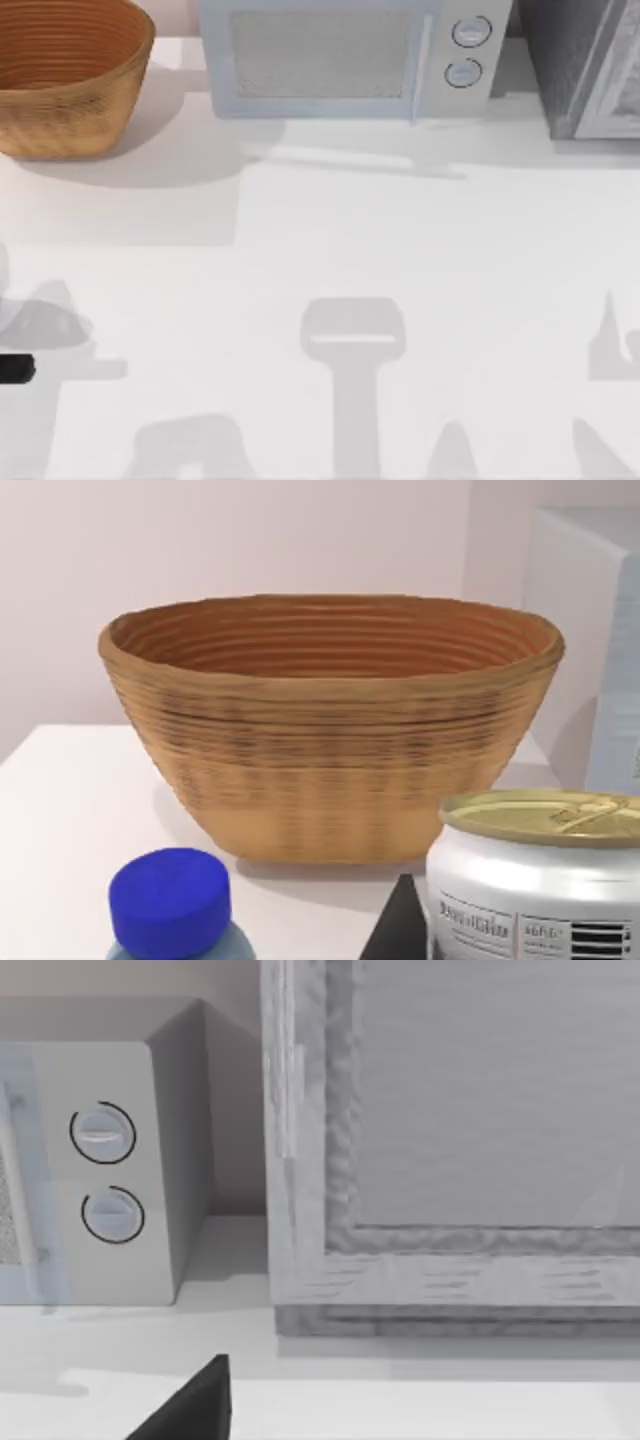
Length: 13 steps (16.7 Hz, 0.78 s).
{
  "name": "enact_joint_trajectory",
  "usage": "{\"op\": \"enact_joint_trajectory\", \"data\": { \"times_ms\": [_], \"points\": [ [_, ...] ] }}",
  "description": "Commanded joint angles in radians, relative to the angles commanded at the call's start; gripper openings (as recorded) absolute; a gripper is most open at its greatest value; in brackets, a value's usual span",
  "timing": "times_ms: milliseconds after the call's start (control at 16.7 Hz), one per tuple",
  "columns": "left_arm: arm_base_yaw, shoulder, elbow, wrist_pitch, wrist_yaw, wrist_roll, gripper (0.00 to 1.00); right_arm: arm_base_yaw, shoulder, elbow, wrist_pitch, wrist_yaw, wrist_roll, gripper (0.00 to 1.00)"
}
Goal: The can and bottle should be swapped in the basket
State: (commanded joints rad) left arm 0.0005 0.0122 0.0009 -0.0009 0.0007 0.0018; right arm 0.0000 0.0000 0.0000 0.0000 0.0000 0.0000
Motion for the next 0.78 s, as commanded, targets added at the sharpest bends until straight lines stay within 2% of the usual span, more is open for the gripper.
{"op": "enact_joint_trajectory", "data": {
  "times_ms": [360,540,780],
  "points": [
    [-0.009,0.217,0.065,0.068,0.066,0.003,0.00,0.000,0.000,0.000,0.000,0.000,0.000,1.00],
    [-0.032,0.399,0.146,0.152,0.146,0.009,0.00,0.000,0.000,0.000,0.000,0.000,0.000,1.00],
    [-0.079,0.692,0.292,0.306,0.290,0.018,0.00,0.000,0.000,0.000,0.000,0.000,0.000,1.00]
  ]
}}
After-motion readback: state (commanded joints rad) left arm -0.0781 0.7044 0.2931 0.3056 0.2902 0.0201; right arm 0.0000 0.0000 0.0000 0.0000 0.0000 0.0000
